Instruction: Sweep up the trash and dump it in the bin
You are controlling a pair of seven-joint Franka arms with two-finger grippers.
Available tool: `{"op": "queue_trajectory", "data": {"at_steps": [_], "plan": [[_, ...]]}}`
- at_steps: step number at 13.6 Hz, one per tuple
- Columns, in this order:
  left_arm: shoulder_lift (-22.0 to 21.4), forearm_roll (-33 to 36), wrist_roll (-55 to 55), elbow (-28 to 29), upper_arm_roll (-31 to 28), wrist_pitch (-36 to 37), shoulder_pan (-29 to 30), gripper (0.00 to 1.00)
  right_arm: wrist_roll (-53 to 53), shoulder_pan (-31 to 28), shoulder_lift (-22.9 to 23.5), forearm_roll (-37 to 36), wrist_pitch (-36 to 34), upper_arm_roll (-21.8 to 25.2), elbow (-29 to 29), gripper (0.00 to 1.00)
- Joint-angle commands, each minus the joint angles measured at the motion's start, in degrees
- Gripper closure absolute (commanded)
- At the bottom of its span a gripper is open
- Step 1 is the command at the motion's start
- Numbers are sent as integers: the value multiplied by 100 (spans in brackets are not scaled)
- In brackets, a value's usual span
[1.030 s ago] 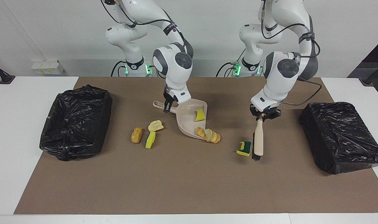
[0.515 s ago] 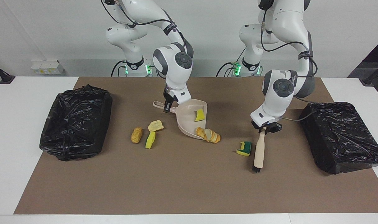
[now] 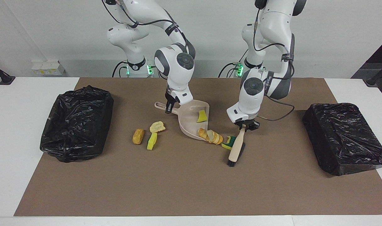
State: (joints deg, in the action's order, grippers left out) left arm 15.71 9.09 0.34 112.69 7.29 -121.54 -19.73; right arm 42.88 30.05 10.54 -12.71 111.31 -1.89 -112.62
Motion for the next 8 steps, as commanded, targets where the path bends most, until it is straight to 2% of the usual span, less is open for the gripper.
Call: {"op": "queue_trajectory", "data": {"at_steps": [1, 4, 8], "plan": [[-602, -151, 560, 735, -61, 200, -556, 100, -34, -61, 62, -74, 154, -48, -32, 100], [-849, -942, 730, 816, -61, 595, -1066, 100, -34, -96, 71, -30, 154, -48, -32, 100], [-1324, -1567, 1335, 799, -61, 1045, -1690, 100, -25, -140, 71, -21, 171, -48, -58, 100]]}}
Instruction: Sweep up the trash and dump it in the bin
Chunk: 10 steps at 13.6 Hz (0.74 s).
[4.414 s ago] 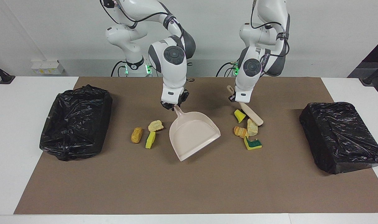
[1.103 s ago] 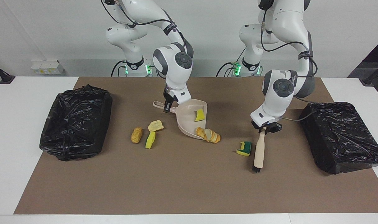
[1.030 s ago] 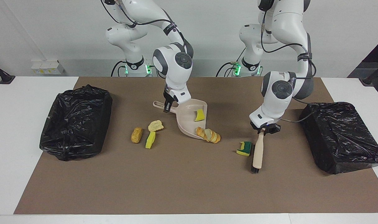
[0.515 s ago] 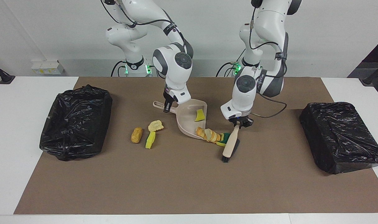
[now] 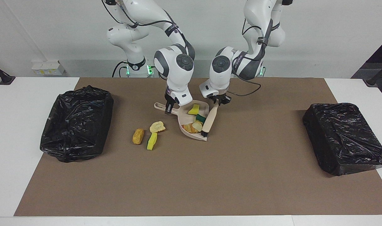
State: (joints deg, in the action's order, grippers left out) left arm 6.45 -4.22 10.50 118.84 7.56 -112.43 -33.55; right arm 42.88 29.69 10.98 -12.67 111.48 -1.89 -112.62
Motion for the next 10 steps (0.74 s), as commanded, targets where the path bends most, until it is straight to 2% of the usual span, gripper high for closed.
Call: {"op": "queue_trajectory", "data": {"at_steps": [1, 7, 10], "plan": [[-425, -280, 721, 140, -88, 134, -414, 100, 27, -121, 27, -25, 224, -48, -84, 100], [-724, -290, 2787, 96, -141, 205, -451, 100, 316, -323, 18, -17, 1190, -57, -418, 100], [-776, -290, 3081, 70, -141, 301, -442, 100, 449, -350, 18, -17, 1315, -57, -436, 100]]}}
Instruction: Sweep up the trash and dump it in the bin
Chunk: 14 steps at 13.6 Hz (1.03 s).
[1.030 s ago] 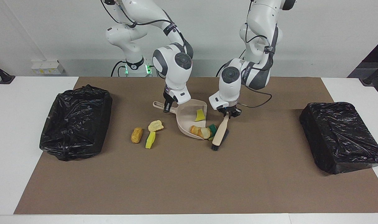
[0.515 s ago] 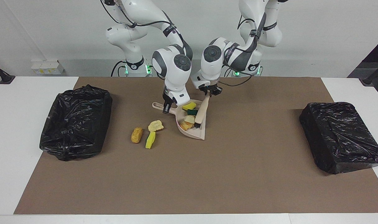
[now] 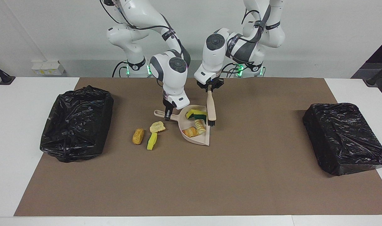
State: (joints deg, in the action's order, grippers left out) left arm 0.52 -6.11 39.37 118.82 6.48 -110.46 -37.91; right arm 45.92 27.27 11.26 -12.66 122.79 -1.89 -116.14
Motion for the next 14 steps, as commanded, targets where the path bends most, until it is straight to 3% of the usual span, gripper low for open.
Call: {"op": "queue_trajectory", "data": {"at_steps": [1, 6, 9, 12, 14], "plan": [[-236, -101, 194, 62, -33, 139, -6, 100, 145, -99, -10, -17, 193, -58, -76, 100], [-570, -101, 991, 141, 151, 963, -260, 100, 347, -204, -97, 9, 97, -58, 21, 100], [-869, -101, 1214, 605, 134, 921, -411, 100, 654, -301, -115, 307, 79, -49, 65, 100], [-835, -101, 645, 870, 46, 851, 606, 100, 769, -301, -124, 308, 79, -58, 30, 100], [-853, -92, 537, 1256, 46, 510, 916, 100, 962, -301, -124, 308, 70, -49, 30, 100]]}}
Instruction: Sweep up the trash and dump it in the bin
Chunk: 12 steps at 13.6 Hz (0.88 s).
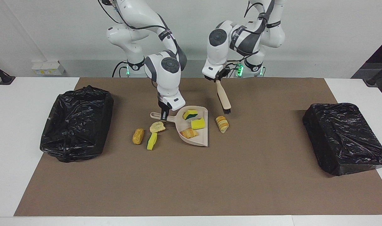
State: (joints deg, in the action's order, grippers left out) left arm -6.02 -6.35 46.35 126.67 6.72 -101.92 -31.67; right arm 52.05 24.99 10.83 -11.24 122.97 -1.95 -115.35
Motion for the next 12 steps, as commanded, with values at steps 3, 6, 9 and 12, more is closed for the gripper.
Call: {"op": "queue_trajectory", "data": {"at_steps": [3, 6, 9, 12], "plan": [[283, -59, -197, 482, 49, -1039, 372, 100, 402, 5, -90, 96, -229, -42, -40, 100], [636, -208, -337, 254, 84, -1602, 57, 100, 394, 14, -90, 87, -300, -42, -31, 100], [672, -821, -1265, 121, 93, -1673, -348, 100, 394, 14, -90, 87, -300, -42, -22, 100], [733, -956, -1542, -98, 145, -1708, -595, 100, 376, 6, -90, 87, -300, -42, -31, 100]]}}
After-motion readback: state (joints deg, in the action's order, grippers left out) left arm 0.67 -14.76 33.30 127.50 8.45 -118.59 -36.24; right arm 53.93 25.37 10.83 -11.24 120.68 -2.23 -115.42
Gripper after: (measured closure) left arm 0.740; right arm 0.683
